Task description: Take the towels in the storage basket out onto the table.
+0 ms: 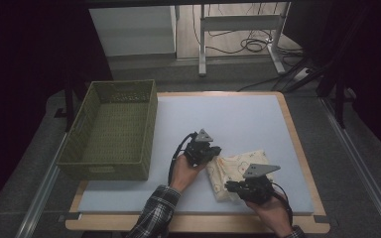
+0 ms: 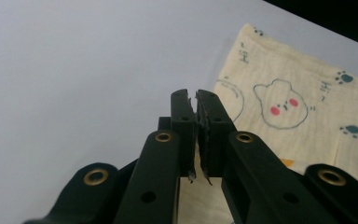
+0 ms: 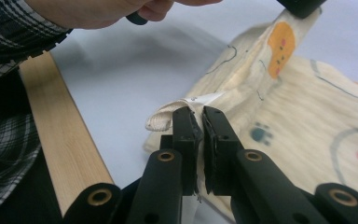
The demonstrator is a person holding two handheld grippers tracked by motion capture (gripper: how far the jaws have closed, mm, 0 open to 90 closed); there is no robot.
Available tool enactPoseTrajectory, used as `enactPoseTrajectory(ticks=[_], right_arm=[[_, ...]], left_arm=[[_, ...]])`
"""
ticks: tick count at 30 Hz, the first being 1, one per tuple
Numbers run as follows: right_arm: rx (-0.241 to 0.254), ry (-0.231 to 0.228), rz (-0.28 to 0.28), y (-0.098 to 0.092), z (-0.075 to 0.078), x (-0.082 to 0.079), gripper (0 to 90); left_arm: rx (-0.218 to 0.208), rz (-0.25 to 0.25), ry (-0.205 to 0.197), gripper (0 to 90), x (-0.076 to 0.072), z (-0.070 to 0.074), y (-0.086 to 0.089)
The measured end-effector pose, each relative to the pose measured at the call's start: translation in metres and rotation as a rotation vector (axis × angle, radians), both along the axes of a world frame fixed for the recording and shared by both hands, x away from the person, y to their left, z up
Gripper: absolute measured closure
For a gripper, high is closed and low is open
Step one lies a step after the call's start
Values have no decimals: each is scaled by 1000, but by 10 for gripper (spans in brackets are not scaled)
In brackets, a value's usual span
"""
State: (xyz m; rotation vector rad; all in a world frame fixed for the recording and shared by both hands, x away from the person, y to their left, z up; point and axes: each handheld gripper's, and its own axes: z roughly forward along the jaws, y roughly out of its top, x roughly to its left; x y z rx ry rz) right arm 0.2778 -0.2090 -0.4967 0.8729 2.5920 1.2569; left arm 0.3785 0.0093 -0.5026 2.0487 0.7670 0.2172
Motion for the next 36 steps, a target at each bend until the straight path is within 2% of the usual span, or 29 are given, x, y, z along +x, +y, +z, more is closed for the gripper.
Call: enactPoseTrajectory(ticks=[5,23,36], right_arm=[[5,-7,-37,-18,1,0,843],[19,-30,-142,-70,11,-1,842],[2,-35,-194,-93,13,0,841]], left_arm=[[-13,-21,-1,863,5,1,-14],[10,-75,-48,859,16,20,-70],[21,-86,-48,858,25,17,-102]])
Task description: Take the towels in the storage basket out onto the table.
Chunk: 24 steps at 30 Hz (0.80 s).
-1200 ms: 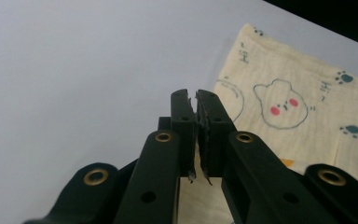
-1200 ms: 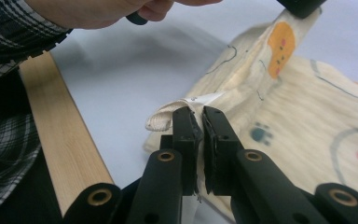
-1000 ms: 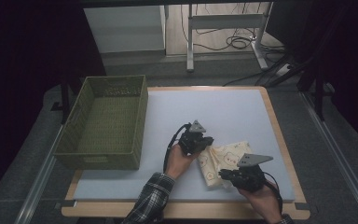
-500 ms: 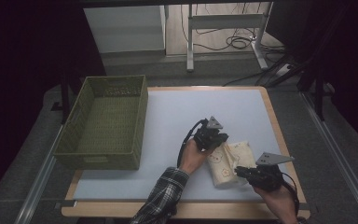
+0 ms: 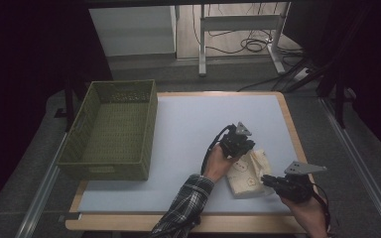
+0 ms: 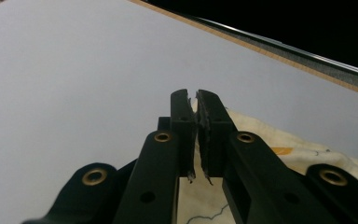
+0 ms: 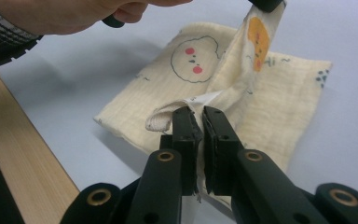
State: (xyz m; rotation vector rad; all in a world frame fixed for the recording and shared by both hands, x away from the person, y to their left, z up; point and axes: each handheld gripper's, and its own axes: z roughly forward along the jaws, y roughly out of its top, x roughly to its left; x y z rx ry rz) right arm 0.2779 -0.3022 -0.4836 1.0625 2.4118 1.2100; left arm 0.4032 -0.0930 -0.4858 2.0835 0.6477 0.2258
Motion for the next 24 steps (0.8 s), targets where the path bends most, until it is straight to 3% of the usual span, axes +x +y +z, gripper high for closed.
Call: enactPoseTrajectory(ticks=[5,6,7,10,12,19,24], right_arm=[[-13,2,-15,-5,-5,2,839],[-15,3,-20,-6,-6,2,836],[-22,3,-23,-7,-7,3,829],[-31,4,-42,-11,-10,4,793],[-40,3,-55,-16,-10,4,761],[-78,4,-111,-39,-10,-2,707],[-94,-5,-153,-53,-4,-5,692]], left_arm=[[20,-2,6,853,3,-4,-8],[6,7,12,847,3,-5,-10],[15,6,10,823,4,-6,-10],[-8,26,13,689,4,-6,-9],[-10,40,8,606,4,-5,-5],[7,59,5,500,0,-5,14],[66,67,17,461,-5,-8,31]])
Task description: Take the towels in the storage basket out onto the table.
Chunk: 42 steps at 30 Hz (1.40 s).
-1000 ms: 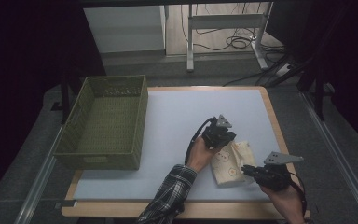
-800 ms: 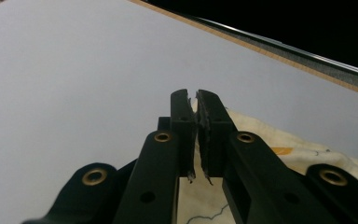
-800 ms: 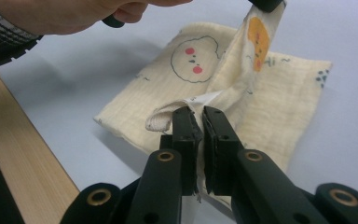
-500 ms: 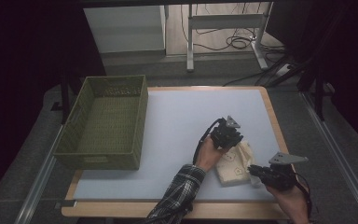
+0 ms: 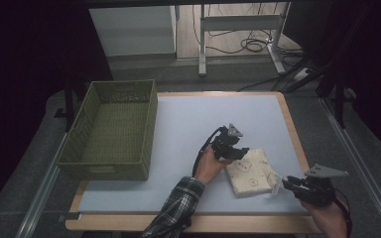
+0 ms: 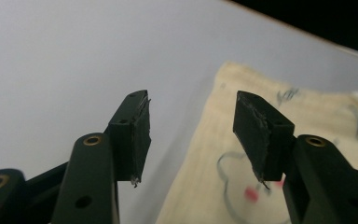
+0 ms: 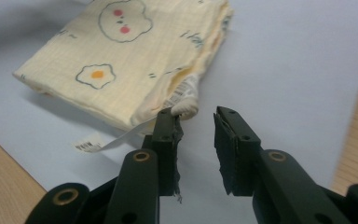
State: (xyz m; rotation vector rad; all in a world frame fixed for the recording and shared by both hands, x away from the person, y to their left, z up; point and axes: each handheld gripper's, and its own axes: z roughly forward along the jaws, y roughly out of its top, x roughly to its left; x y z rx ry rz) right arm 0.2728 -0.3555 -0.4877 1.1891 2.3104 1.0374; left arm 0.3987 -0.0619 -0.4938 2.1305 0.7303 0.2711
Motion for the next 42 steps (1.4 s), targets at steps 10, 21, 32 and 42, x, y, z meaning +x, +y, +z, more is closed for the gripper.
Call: enactPoseTrajectory(ticks=[10,21,32,42], right_arm=[[-9,-32,2,9,19,5,591],[-28,59,9,33,-13,25,448],[-15,88,-12,28,-29,23,477],[89,163,20,30,-31,23,806]], left_arm=[[80,-22,76,461,-1,1,27],[108,-32,148,463,5,-18,33],[173,-59,142,486,4,-26,29],[186,-110,162,845,-3,-23,22]])
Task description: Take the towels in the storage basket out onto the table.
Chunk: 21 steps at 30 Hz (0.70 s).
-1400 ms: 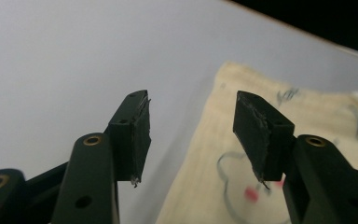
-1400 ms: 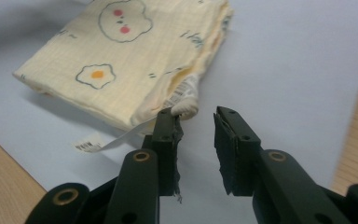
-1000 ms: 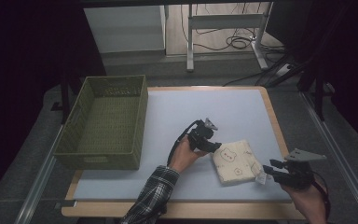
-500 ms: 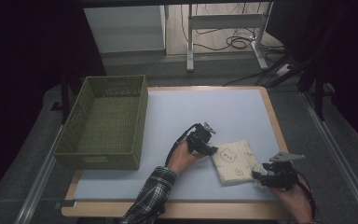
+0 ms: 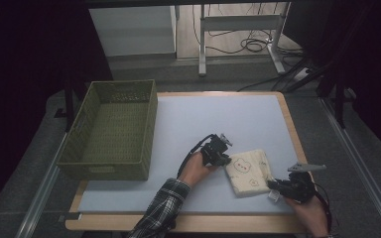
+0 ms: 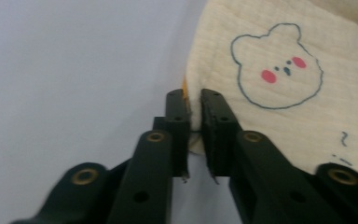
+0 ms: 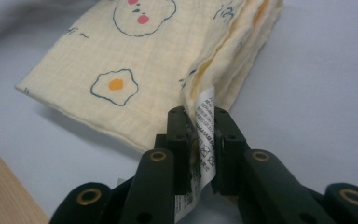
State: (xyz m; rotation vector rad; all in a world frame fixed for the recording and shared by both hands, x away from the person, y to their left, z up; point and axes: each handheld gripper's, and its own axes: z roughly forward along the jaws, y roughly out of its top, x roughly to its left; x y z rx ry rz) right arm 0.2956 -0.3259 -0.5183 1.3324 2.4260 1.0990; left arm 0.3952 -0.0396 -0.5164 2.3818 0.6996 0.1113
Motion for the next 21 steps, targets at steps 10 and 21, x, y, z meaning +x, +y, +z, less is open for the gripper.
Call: enactPoseTrajectory(ticks=[10,21], right_arm=[[40,-8,40,6,12,-5,816],[43,-55,92,27,34,-1,815]], left_arm=[[-9,-5,-44,861,0,11,8],[19,17,-66,853,3,35,34]])
